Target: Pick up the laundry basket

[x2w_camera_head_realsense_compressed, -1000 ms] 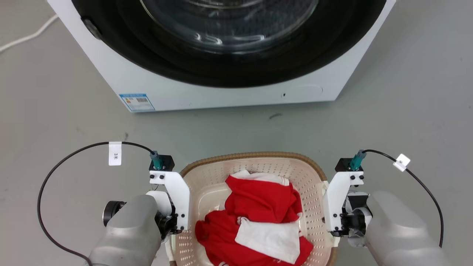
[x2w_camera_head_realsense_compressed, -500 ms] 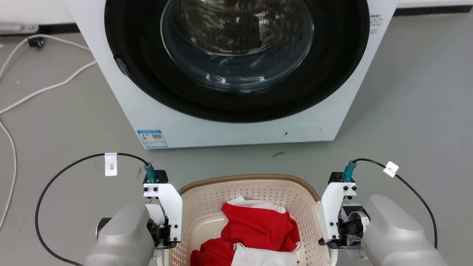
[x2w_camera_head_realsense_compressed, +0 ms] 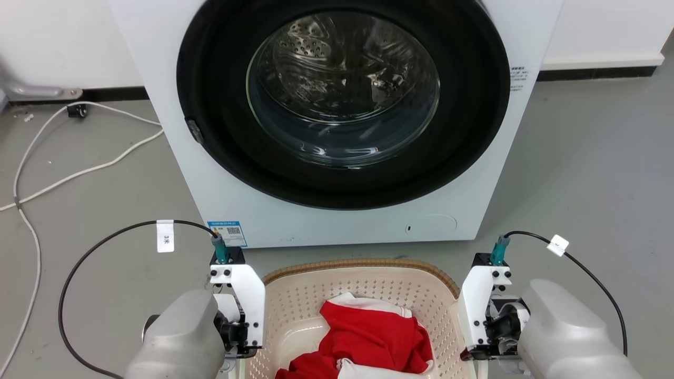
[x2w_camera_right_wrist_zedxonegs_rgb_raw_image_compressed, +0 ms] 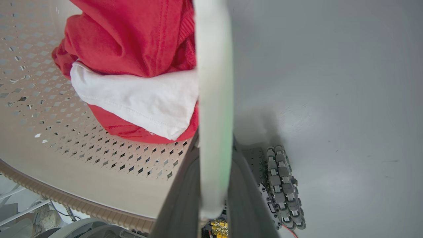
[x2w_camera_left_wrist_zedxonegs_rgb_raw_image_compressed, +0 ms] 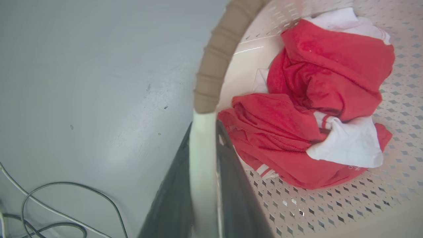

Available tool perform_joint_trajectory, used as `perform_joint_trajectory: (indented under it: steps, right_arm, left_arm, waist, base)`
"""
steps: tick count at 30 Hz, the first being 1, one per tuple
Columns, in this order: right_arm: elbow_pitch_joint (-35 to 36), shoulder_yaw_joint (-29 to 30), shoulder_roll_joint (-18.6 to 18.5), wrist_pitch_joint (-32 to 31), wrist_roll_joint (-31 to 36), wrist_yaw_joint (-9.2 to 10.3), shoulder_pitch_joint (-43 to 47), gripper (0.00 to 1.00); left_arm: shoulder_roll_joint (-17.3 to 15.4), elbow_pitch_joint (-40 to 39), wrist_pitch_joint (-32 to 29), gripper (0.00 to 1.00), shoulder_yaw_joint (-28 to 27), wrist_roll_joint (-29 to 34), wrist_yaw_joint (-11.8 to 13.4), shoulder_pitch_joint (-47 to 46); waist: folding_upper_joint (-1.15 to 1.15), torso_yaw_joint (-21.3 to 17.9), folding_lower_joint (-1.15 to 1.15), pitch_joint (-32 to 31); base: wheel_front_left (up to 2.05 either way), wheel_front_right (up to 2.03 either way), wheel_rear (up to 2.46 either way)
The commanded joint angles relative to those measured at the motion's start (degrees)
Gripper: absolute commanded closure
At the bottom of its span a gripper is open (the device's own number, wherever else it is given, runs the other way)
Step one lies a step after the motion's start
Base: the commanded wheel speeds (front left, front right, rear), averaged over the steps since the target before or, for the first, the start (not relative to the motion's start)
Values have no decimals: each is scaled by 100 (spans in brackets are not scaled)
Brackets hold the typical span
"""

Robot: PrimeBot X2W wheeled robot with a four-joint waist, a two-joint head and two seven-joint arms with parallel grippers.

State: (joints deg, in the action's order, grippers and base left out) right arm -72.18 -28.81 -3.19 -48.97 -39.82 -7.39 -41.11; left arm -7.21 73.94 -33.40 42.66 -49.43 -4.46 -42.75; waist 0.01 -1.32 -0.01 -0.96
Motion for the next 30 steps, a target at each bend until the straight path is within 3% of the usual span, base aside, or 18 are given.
perform_joint_trajectory:
  steps: [1,30]
  right_arm:
    - [-6,-18,33,-20,-15,-18,-4,100]
    - [-124,-82,48,-147,-223,-18,157,100]
  left_arm:
    - [16,-8,-20,100,32,-5,31,32]
    - [90,-8,-90,100,133,-114,-53,240]
  waist:
    - [-1,13,1,-76]
    - [-1,43,1,-216]
  base:
    - [0,0,0]
    - [0,0,0]
